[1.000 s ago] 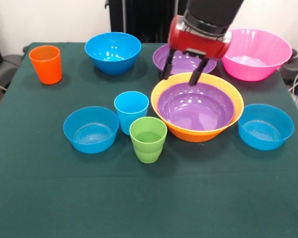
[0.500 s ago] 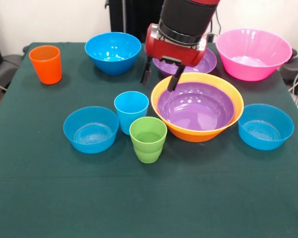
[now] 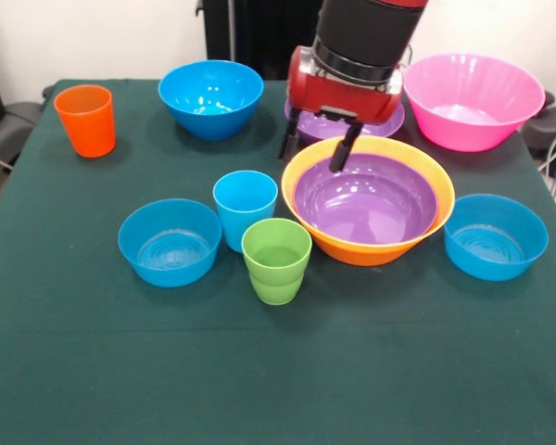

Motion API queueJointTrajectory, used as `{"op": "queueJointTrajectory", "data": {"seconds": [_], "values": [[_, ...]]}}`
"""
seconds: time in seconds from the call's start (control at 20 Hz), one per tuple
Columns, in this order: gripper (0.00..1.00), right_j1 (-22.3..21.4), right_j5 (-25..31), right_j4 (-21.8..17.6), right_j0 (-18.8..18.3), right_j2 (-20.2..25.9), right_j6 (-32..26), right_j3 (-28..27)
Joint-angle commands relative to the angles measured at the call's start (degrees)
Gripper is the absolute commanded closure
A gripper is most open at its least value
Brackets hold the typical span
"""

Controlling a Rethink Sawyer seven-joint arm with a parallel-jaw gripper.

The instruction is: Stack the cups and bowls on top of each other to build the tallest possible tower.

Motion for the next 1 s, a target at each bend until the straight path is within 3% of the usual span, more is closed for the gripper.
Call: {"op": "queueJointTrajectory", "data": {"seconds": [0.05, 0.7, 1.0], "values": [[0.00, -1.1, 3.4, -3.4, 1.3, 8.1, -5.8, 3.9], [0.00, -3.2, 3.0, -3.6, 2.4, 8.3, -3.8, 7.1], [0.00, -4.1, -2.9, 0.8, -1.6, 11.7, -0.6, 10.4]]}}
